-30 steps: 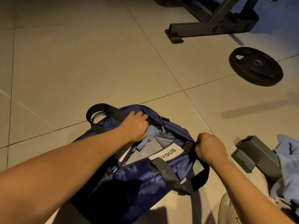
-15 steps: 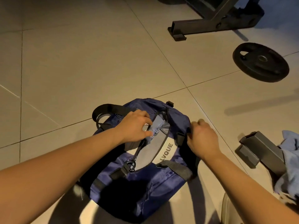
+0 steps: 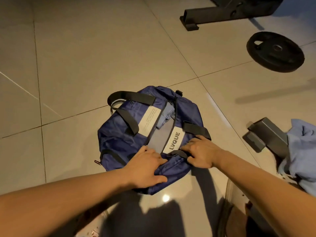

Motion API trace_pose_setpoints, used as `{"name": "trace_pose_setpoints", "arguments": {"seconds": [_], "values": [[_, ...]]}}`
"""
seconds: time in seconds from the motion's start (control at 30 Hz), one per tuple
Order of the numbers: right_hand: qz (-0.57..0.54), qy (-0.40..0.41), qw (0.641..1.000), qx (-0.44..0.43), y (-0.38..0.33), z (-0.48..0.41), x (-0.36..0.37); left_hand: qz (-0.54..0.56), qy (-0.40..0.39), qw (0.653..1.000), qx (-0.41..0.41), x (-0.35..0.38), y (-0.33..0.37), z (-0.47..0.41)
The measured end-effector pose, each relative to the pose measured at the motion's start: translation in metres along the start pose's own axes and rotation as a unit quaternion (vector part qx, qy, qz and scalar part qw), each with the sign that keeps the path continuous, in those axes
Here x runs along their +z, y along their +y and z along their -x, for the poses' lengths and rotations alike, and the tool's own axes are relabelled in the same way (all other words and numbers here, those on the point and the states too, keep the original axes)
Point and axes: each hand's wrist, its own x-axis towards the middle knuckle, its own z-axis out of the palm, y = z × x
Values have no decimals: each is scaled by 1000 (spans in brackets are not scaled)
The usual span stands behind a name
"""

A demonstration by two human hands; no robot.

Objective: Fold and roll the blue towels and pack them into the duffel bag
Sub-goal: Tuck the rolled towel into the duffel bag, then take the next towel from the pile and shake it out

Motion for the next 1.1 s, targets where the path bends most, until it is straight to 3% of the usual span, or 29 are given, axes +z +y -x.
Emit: {"name": "trace_pose_setpoints", "arguments": {"seconds": [0.17,0.33,0.5,0.6,0.77,0.97,1.1], "values": [[87,20,996,6,-11,17,17,-37,29,997,56,33,20,3],[148,19,985,84,-29,22,17,-39,38,999,-5,36,34,7],[96,41,988,111,-37,40,-3,-67,135,988,-22,18,41,12],[73,68,985,143,-31,73,-28,-56,101,993,-22,-7,48,1],[9,86,965,248,-1,138,-44,-32,121,992,-29,-45,91,-43],[-129,95,935,317,36,185,30,37,120,991,-41,-28,173,-114],[-189,110,889,401,78,242,103,77,73,994,-33,-2,235,-163]]}}
